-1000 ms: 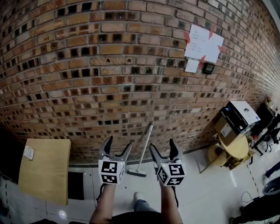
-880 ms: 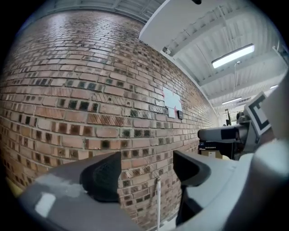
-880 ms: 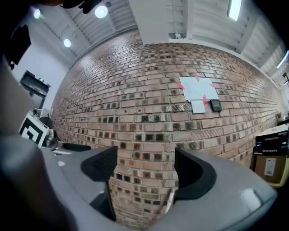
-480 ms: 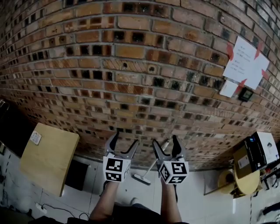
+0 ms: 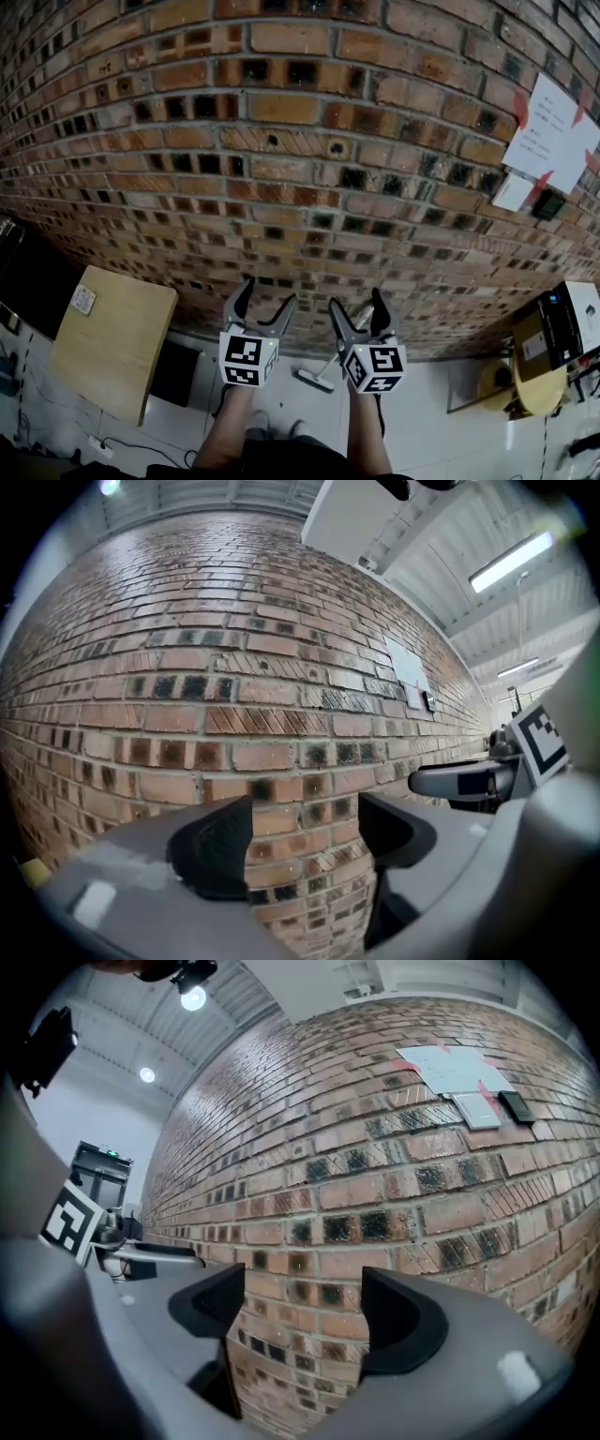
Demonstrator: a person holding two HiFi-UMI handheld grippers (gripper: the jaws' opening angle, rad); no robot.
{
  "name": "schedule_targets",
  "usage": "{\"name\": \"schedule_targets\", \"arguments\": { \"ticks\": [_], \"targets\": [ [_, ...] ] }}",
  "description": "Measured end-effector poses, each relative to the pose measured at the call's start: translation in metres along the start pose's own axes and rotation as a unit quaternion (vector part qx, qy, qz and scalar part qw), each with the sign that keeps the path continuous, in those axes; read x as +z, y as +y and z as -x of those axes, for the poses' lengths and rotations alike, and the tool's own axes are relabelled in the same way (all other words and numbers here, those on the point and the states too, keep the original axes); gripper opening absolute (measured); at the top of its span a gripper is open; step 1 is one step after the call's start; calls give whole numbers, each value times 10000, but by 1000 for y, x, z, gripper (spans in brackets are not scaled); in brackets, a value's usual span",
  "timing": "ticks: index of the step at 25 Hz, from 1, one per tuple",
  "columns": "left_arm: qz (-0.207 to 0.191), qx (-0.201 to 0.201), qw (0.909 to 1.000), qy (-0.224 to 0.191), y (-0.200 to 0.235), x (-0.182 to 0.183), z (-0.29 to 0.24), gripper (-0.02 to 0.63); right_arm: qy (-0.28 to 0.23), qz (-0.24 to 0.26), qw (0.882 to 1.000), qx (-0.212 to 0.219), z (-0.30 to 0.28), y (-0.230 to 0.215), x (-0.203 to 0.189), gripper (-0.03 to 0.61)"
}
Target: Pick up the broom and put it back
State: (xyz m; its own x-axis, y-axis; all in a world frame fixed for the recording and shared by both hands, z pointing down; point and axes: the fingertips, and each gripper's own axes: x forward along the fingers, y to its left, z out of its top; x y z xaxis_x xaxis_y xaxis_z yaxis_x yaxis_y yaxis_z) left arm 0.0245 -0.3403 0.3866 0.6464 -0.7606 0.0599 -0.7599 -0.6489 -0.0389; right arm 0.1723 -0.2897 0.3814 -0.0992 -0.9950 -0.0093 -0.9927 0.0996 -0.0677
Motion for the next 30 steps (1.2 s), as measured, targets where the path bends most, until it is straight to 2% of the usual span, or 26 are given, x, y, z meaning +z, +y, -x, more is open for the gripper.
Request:
{"name": "schedule_targets", "arguments": {
  "ticks": [7,10,15,24,30],
  "targets": [
    [-67,-828,9964,153,-42,-14,-30,356,107,17,9977,-668,30,-38,-11,392],
    [-109,-1254,9917,258,-75,-21,-43,356,215,-22,9951,-962,50,-59,-20,391],
    [-185,-1799,9824,467,-121,-39,-58,356,570,-222,9910,-1190,75,-85,-52,391],
    [-141,-2184,9703,1032,-155,-93,-71,356,973,-578,9841,-1370,88,-99,-108,391],
    [-157,-2405,9624,1251,-172,-117,-80,356,1027,-508,9835,-1400,96,-112,-129,391]
  ]
}}
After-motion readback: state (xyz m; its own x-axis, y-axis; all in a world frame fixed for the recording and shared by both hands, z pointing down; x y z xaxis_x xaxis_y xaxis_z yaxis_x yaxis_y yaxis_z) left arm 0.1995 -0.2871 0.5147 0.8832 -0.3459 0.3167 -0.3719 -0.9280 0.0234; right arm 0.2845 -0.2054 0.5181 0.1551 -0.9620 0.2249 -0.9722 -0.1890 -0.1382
